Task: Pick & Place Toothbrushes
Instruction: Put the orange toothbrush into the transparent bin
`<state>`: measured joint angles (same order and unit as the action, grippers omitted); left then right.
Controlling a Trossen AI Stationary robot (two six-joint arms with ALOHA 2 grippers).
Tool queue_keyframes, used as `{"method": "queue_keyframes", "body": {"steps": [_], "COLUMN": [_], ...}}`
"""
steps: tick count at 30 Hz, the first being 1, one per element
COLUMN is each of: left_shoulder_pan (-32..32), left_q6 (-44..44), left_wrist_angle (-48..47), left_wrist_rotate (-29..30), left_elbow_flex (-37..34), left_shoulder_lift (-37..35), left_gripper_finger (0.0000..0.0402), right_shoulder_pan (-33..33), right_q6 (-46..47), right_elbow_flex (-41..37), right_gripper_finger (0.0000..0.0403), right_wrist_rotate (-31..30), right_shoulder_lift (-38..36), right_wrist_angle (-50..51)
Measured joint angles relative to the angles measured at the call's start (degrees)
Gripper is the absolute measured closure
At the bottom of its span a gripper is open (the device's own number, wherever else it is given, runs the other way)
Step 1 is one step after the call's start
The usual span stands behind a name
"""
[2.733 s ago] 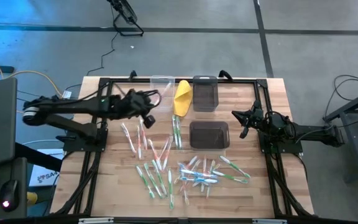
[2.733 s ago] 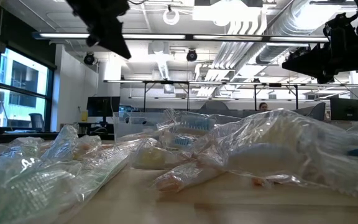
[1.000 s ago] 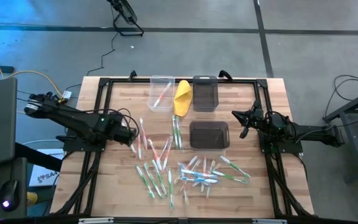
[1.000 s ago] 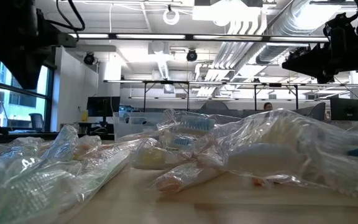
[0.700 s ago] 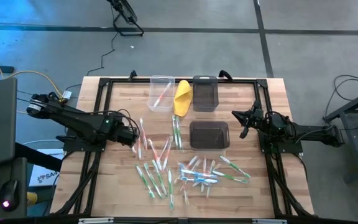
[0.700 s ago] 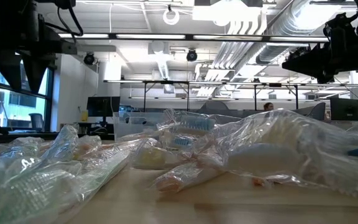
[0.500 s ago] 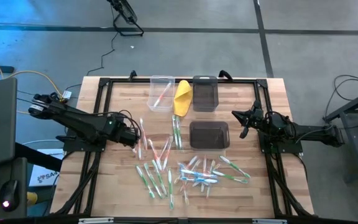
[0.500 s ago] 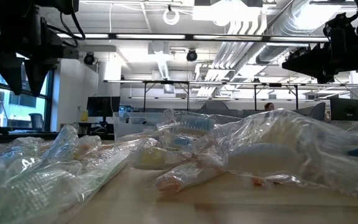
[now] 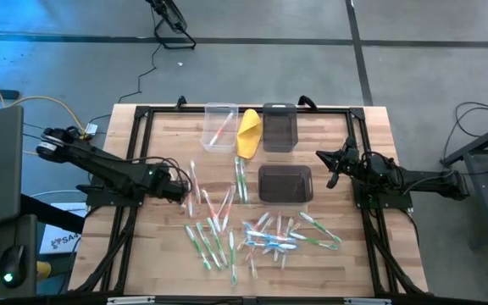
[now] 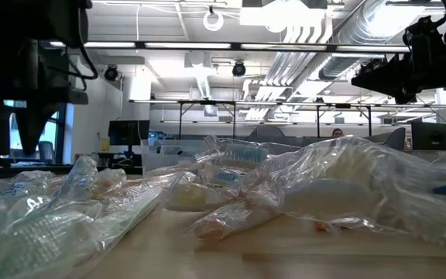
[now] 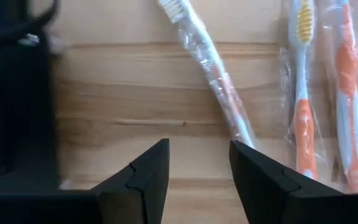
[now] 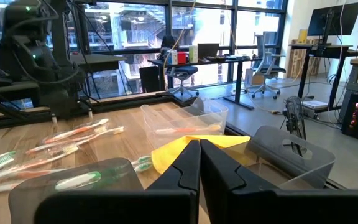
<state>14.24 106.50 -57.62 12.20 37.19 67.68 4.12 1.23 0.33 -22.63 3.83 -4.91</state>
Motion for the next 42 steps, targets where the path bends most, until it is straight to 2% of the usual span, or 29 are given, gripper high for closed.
{"method": "queue_keyframes", "body": {"steps": [6, 11, 27, 35, 42], "left_shoulder_pan": [-0.02, -0.02, -0.02, -0.02, -0.02], "left_q6": [0.50, 0.54, 3.25, 3.71, 4.94], "left_wrist_angle": [5.37, 5.77, 5.47, 5.77, 8.73], "left_wrist_rotate": [0.71, 4.86, 9.20, 9.72, 13.26], "left_elbow_flex": [-3.10, -3.11, -3.11, -3.13, -3.13], "left_shoulder_lift": [-0.39, -0.48, -0.17, 4.83, 9.46], "left_gripper_finger": [0.0239, 0.0239, 0.0239, 0.0239, 0.0239], "right_shoulder_pan": [0.00, 0.00, 0.00, 0.00, 0.00], "right_q6": [0.00, 0.00, 0.00, 0.00, 0.00], "right_elbow_flex": [0.01, 0.00, 0.01, 0.01, 0.01], "right_gripper_finger": [0.0400, 0.0400, 0.0400, 0.0400, 0.0400], "right_wrist_rotate": [-0.01, -0.01, -0.29, -0.27, -0.40], "right_shoulder_lift": [-0.02, -0.02, -0.02, -0.02, -0.02], "right_wrist_angle": [-0.09, -0.13, -0.24, -0.26, -0.24]}}
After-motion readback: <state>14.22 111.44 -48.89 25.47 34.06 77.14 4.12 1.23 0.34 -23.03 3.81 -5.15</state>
